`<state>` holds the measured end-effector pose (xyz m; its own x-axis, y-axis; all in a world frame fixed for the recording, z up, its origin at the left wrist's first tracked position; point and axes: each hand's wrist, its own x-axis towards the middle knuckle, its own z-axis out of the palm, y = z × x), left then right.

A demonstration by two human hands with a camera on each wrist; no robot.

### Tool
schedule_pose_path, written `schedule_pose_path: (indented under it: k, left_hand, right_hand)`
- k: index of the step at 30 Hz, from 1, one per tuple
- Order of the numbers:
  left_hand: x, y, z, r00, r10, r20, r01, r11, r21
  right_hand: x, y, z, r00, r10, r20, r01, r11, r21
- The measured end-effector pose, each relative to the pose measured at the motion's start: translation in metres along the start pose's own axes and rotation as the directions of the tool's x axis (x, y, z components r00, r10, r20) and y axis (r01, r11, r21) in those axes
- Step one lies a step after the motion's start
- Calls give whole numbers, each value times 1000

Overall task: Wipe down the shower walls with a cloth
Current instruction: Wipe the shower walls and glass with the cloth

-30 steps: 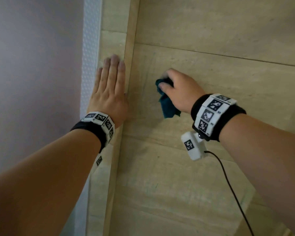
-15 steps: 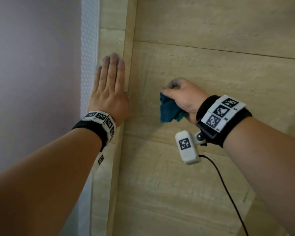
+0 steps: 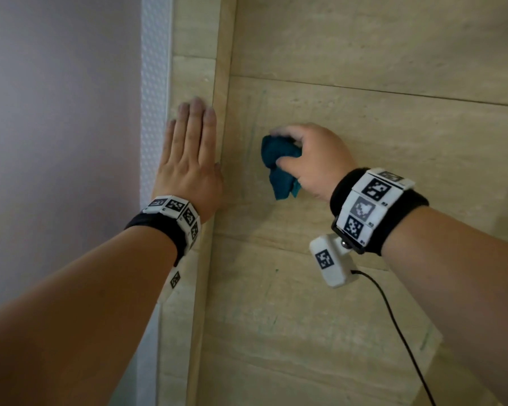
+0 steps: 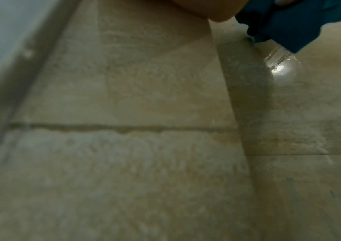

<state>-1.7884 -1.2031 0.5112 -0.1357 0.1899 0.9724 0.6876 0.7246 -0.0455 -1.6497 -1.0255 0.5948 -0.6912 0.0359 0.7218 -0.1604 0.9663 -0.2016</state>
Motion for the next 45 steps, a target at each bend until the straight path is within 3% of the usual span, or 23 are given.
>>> schedule_pose_path:
  k: [3,6,9,14,21,27,32,36,42,45]
  left_hand:
    - [0,0,0,1000,4,3,-4,1000,0]
    - [-1,0,-1,1000,0,6,0,1000,-5]
    - [0,0,-1,1000,1,10,-1,1000,-5]
    - [0,-1,-1,1000,1,3,-1,1000,-4]
    - [-1,-1,0,1000,0,-6,0,1000,3]
    - [-1,0,-1,1000,7,-7,-7,1000,7]
    - [-1,0,-1,1000,0,-4,0,1000,15]
    - [-1,0,-1,1000,13,-10,-13,1000,14]
    - [-1,1,-2,1000,16,-7,-16,1000,24]
    - [-1,2,-4,1000,10,-4,-9,1000,23]
  right_hand:
    - [5,3,-4,984,-150,-92,120,954,-275]
    - [9,9,-6,941,-300,-155,159,799,-580]
    - [14,14,-3,908,-372,-193,150,718,-680]
    - [17,17,-3,901,-424,-90,282,730,-623]
    - [11,21,-1,893,-451,7,343,669,-660]
    - [17,27,0,875,-484,10,367,651,-665]
    - [14,40,12,816,-577,-22,400,593,-699]
    - [1,46,33,873,-487,18,389,673,-629]
    - [-21,66,54,899,-417,138,378,574,-727]
    - [-16,73,35,924,-362,122,315,543,-778]
